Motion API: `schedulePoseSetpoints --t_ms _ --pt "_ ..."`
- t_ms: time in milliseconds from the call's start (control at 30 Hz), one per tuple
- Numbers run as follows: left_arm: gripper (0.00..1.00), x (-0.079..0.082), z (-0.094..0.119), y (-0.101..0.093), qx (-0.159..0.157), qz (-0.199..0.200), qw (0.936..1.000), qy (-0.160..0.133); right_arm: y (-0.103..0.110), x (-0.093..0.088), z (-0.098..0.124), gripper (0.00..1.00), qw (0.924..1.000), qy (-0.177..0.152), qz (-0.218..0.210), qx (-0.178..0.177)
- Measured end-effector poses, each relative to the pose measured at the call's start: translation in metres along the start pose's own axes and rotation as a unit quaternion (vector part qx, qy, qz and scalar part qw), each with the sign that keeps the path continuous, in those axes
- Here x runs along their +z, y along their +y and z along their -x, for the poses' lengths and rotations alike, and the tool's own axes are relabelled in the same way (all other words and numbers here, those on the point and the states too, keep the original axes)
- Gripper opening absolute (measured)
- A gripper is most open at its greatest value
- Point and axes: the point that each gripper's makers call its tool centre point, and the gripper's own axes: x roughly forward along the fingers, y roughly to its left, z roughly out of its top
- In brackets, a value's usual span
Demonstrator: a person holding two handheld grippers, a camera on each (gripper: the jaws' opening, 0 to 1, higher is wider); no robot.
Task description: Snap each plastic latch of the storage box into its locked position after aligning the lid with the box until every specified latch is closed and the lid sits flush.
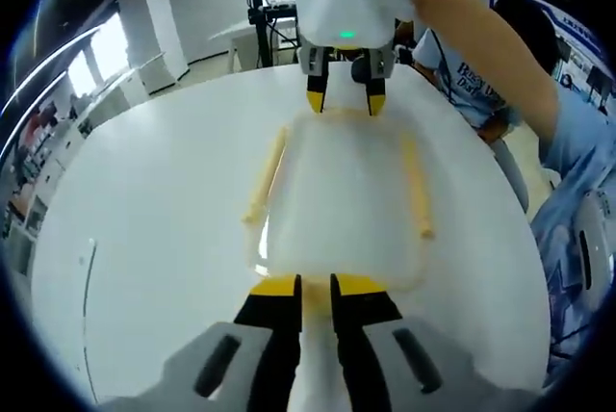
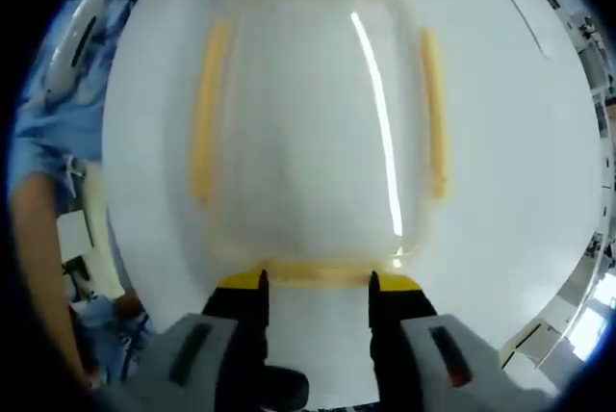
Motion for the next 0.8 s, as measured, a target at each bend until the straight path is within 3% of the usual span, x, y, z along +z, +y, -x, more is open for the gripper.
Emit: schedulePoseSetpoints --t_ms 167,267,400,533,667,733,800 --pt "0.14 0.0 0.0 -0.002 -0.005 0.002 1.0 -0.008 0.001 0.001 -0.001 0.4 1.0 -0.001 0.001 0.001" --pt "0.37 0.0 0.0 -0.005 -0.014 -0.002 0.9999 -0.009 0.001 0.001 -0.001 0.4 1.0 -0.001 0.001 0.0" --pt "0.38 -0.004 0.009 0.001 0.003 -0.017 0.9998 -0.002 0.0 0.001 -0.001 0.4 1.0 -0.003 0.0 0.0" --pt "0.36 -0.013 0.007 -0.004 -0.012 -0.025 0.9994 0.023 0.0 0.001 -0.001 0.4 1.0 -0.003 0.001 0.001" --pt "0.36 -0.012 0.007 -0.006 -0.021 -0.03 0.9992 0.019 0.0 0.002 -0.001 0.4 1.0 -0.003 0.001 0.0" --pt "0.4 -0.008 0.009 -0.018 -0.052 -0.021 0.9984 0.005 0.0 0.002 0.0 0.4 1.0 -0.004 0.0 0.0" --pt "0.41 -0.006 0.011 -0.017 -0.053 -0.017 0.9985 0.0 0.001 0.002 0.0 0.4 1.0 -0.003 0.001 0.0"
